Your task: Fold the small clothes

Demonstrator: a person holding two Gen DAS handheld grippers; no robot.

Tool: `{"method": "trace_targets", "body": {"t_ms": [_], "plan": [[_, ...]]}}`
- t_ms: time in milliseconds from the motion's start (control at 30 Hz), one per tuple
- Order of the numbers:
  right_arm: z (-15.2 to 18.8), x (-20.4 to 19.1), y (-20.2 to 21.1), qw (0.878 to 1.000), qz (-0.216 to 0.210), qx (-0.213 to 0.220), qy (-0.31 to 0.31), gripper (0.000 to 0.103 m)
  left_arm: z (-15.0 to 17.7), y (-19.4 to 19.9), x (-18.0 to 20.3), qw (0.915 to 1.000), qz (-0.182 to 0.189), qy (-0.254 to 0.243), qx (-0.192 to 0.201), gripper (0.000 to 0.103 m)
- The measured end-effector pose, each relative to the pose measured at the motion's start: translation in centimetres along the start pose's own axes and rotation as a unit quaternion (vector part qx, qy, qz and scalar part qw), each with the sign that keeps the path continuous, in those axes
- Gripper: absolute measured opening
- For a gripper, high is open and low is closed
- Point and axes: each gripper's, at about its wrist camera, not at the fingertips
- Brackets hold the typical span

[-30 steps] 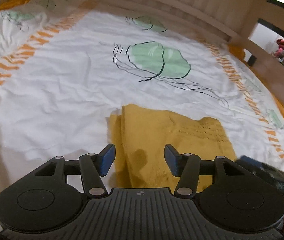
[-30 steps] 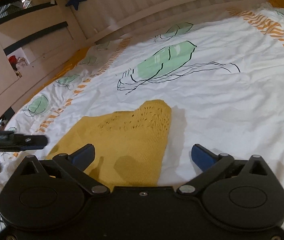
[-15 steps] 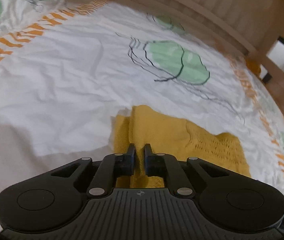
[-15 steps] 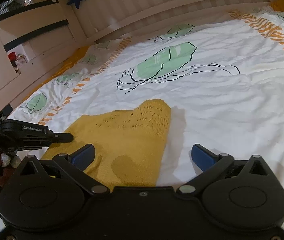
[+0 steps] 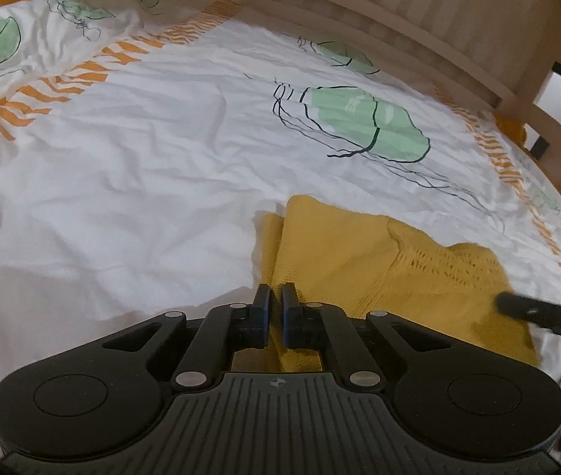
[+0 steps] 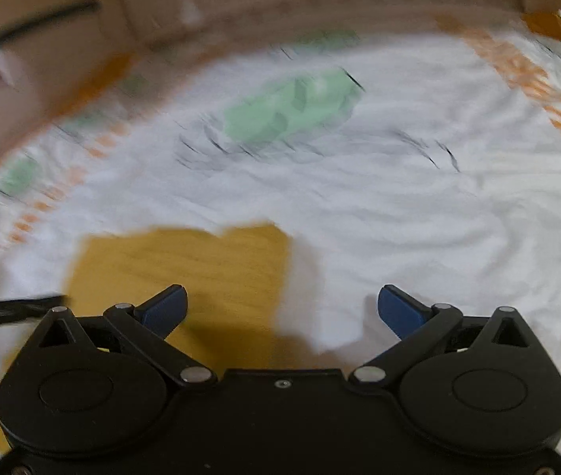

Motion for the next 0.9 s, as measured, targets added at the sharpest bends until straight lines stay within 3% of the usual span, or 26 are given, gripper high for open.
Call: {"method": "trace_targets", "body": {"t_ms": [133,200,333,433,500,567,900], "plan": [[0.0,-0.2,-0.2,1.000,0.009,-0.001,0.010,0.103,0.2,0.0,-0.1,1.0000,-0.007,-0.003,0.004,0.013],[0.0,-0.5,0.6,1.000,0.001,0.010,0.015,0.103,0.0,0.2,-0.3,0.9999,-0.015,-0.003,0.005,0.024],[0.2,-1.2,3.0,0.999,-0.004,0.031,0.016,0.103,-0.2,1.6,-0.7,0.9999,-0.017,0.000,0.001,0.032],[0.2,-2.1,4.7,0.999,-0.016,0.044,0.016,0.103,0.1,3.9,-0.8,0.9993,-0.027,-0.010,0.024,0.044],[0.7,-2.9,6.0,0.998,-0.021,0.052,0.019,0.103,0.4,5.4,-0.5,0.9984,-0.040,-0.022,0.033,0.059],[1.4,-3.8,7.3,0.998,-0.020,0.057,0.018,0.103,1.0,7.0,-0.1,0.9977,-0.045,-0.036,0.034,0.067],[4.9,-6.6,12.2,0.998,-0.029,0.060,-0.002,0.103,3.5,13.5,2.4,0.9909,-0.107,-0.078,0.021,0.067]]}}
Point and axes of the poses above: each gripper's, at about its wrist camera, not at the fingertips, and y roughly against the way its jaws point, x to its right, z to its underside, and after that the axes turned 14 degrees about -z, right-handed
